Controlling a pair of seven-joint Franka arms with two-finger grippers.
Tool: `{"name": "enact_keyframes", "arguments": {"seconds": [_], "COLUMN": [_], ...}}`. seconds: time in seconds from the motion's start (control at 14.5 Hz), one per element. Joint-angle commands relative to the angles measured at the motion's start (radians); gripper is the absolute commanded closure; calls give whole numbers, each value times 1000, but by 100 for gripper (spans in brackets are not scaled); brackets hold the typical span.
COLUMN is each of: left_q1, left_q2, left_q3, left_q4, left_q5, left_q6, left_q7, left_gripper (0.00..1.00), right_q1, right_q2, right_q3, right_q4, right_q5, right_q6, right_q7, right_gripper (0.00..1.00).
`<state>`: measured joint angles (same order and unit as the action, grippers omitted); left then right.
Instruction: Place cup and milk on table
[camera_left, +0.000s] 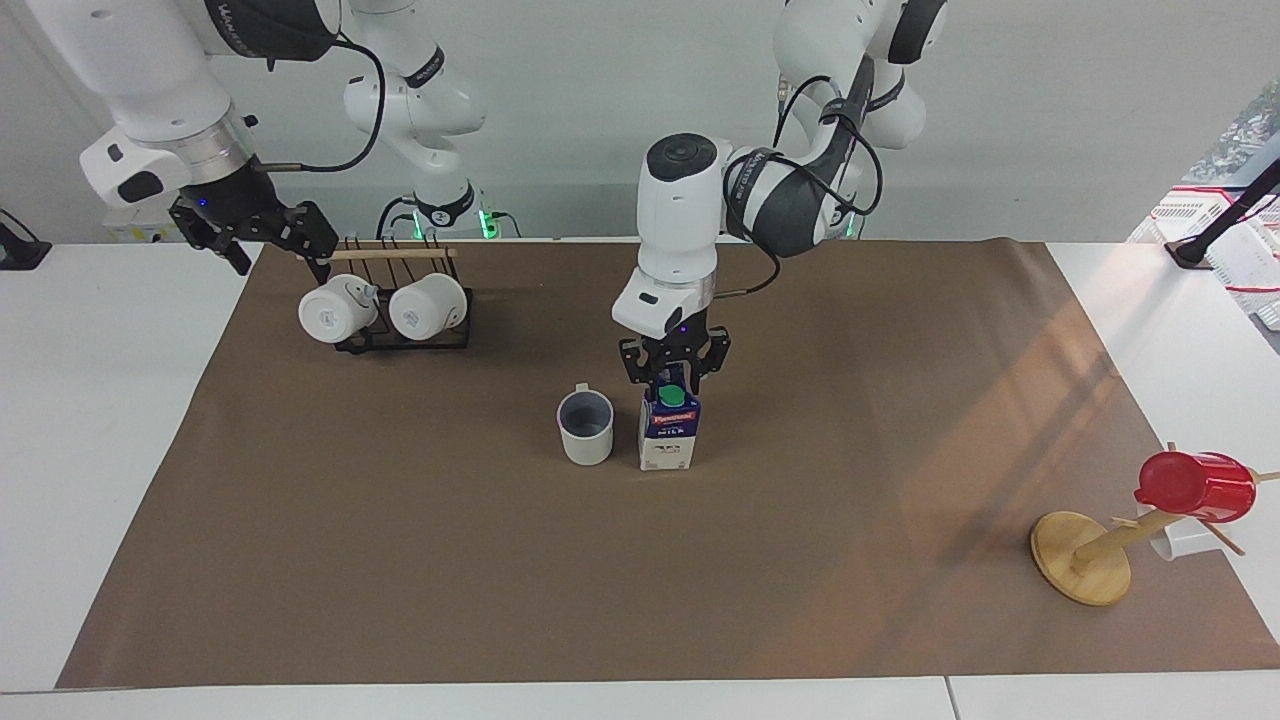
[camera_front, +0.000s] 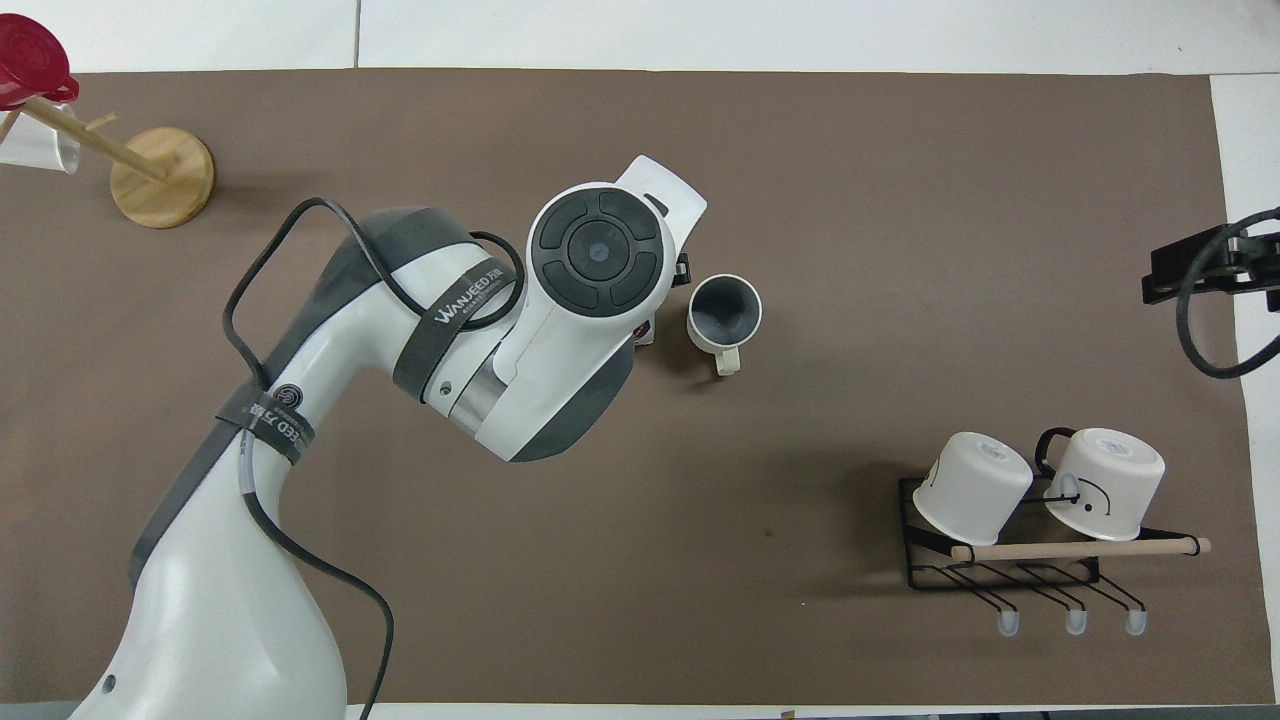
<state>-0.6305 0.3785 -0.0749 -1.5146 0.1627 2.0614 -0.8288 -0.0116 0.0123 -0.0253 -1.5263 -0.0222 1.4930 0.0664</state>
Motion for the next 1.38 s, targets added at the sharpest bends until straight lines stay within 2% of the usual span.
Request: {"name": "enact_keyframes", "arguments": {"seconds": [0.0, 0.14, 0.28, 0.48, 0.69, 0.9, 1.1, 1.31], "left_q1": [18, 34, 61, 117, 228, 346, 408, 462], "left_q2": [-55, -105, -174, -285, -322, -343, -371, -392], "left_q3": [17, 17, 17, 20, 20, 23, 24, 24], "left_q4": [-21, -19, -22, -74, -96, -90, -88, -82], "left_q5": [28, 17, -1, -57, -63, -155, -158, -160], "left_q6": [20, 14, -82, -194, -277, -316, -349, -380], "left_q7": [8, 10, 22, 181, 314, 431, 539, 557], "left_gripper": [0, 0, 0, 0, 0, 0, 0, 0], "right_q1": [-57, -61, -57, -60, -60, -71, -62, -56], "right_q2": [3, 5, 5, 6, 6, 8, 12, 12], "right_q3": [24, 42, 41, 42, 42, 42, 42, 45], "right_q4": [8, 9, 9, 9, 8, 9, 18, 24], "right_q5": [2, 2, 1, 5, 33, 44, 30, 19], "right_q6": [-20, -19, -11, -5, 6, 6, 4, -8], "right_q7": [-31, -28, -23, -8, 1, -2, -2, -2], "right_gripper": [0, 0, 0, 0, 0, 0, 0, 0]}}
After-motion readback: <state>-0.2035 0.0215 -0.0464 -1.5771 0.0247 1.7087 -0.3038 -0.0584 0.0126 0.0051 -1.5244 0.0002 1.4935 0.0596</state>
